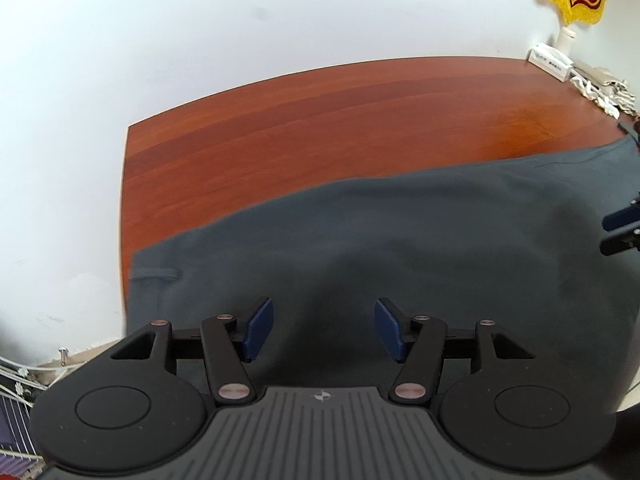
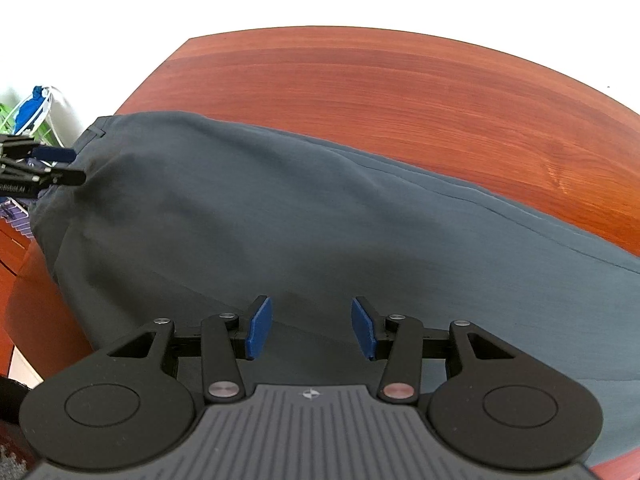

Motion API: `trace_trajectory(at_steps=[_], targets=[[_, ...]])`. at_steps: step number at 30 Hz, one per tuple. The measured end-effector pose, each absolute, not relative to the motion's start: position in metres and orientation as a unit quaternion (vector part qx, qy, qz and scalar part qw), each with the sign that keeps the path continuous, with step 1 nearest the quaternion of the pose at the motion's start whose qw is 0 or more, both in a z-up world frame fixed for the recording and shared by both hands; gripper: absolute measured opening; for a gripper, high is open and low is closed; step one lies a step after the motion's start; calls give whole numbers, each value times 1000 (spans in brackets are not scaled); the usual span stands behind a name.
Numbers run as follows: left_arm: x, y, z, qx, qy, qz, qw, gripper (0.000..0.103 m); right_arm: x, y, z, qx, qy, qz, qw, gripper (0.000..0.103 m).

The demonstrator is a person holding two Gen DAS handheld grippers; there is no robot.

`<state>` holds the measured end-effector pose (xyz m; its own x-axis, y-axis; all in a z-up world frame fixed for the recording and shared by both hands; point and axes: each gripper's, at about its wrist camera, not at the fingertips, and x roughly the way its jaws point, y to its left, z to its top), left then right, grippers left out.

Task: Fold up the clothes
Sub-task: 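Open the left gripper and release the lengthwise-folded trousers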

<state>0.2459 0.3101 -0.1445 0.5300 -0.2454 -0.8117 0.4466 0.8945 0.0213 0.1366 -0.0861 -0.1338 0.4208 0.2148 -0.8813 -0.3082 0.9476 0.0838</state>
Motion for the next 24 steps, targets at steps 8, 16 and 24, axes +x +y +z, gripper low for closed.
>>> trace_trajectory(at_steps=[8,16,24], targets=[[191,251,-142,98,433,-128,887,57,133,-144,-123,-60,507,194,838,52],[138,192,-140,65,435,-36,897,57,136,-204,-115,-79,497,250,827,52],[97,136,-136,39,431,-6,902,57,129,-257,-106,-101,495,270,820,52]])
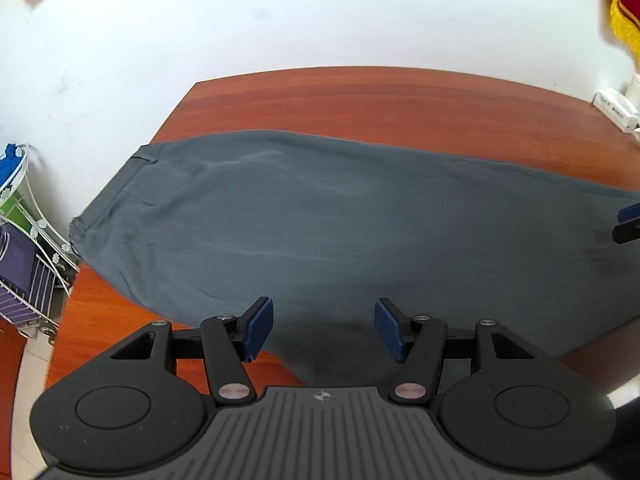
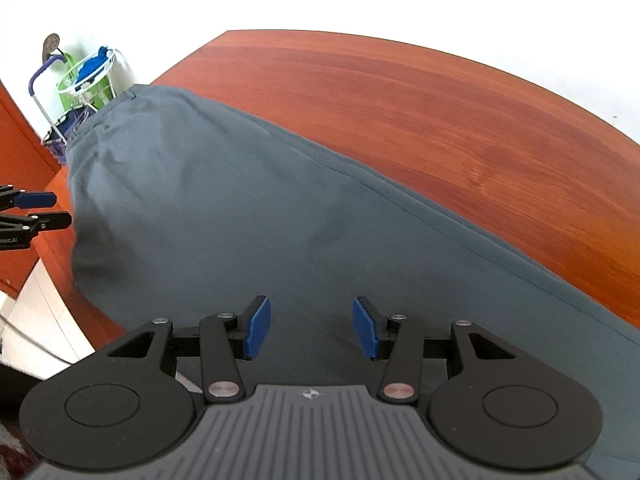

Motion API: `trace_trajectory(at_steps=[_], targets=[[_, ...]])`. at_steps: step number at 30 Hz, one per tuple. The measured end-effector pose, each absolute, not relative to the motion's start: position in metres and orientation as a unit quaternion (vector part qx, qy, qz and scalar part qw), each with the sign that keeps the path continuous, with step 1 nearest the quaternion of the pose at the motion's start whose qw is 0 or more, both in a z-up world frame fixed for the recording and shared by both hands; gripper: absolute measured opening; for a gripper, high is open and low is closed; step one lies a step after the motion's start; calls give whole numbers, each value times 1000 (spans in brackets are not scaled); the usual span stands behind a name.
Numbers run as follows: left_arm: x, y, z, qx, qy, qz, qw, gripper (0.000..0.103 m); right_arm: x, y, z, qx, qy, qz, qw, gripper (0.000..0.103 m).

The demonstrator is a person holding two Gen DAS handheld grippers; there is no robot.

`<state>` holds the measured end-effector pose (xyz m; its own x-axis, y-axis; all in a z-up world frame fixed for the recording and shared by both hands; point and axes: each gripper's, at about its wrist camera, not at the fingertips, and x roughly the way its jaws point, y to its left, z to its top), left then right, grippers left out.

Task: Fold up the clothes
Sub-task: 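Open the left gripper and release the lengthwise-folded trousers, then move the open right gripper to the hem end of the trousers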

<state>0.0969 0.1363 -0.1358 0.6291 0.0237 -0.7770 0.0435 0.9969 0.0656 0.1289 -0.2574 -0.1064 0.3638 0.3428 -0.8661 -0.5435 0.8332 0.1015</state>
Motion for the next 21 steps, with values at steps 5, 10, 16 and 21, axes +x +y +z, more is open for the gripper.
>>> trace_trajectory(at_steps=[5,10,16,21], targets=[[87,108,-136,34,423,-13,906,57,115,-298,-98,-90,492,250,829,52],[72,72,-137,43,417,-45,907,57,101,-336,-91,-71,494,212,840,52],[58,21,-128,68,406,-91,907,57,80,-385,-78,-71,497,168,848,52],[45,-29,-114,72,399,-106,908,57,72,-426,-69,-90,495,159,849,53]])
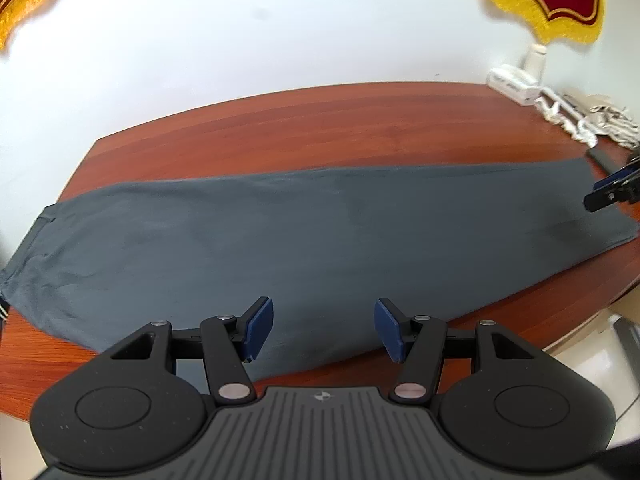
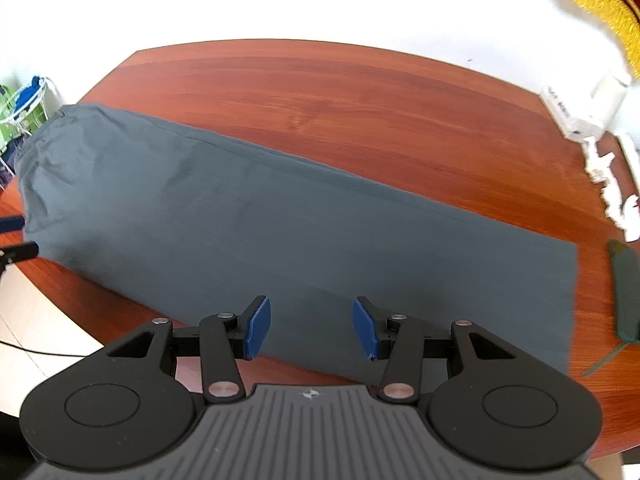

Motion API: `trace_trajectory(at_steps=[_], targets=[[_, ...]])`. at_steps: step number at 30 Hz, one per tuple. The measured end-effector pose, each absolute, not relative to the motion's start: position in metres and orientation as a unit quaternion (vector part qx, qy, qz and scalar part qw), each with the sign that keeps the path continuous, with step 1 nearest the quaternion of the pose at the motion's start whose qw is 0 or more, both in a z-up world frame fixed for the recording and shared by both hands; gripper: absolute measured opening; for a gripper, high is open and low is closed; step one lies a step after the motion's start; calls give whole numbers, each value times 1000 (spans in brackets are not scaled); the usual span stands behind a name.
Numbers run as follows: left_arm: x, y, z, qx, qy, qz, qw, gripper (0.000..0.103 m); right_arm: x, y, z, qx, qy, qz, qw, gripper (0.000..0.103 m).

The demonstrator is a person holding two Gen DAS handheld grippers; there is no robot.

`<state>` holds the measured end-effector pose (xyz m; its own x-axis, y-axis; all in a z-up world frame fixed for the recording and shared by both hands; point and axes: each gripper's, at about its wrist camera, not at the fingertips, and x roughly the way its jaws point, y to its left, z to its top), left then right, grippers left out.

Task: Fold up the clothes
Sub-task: 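Move the open right gripper to the hem end of the trousers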

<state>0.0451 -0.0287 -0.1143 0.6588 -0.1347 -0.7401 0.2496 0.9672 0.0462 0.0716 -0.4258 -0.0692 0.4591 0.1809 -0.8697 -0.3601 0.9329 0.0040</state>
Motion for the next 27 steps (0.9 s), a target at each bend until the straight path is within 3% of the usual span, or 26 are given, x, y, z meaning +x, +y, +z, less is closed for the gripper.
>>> trace_trajectory(at_steps=[13,27], targets=[[15,-190,-133,44,390,-47,918,58,127,-561,-70,-175,483,263,817,58],[15,-363,-140,-3,411,19,912,60,152,-663,-94,-320,448,448,705,58]])
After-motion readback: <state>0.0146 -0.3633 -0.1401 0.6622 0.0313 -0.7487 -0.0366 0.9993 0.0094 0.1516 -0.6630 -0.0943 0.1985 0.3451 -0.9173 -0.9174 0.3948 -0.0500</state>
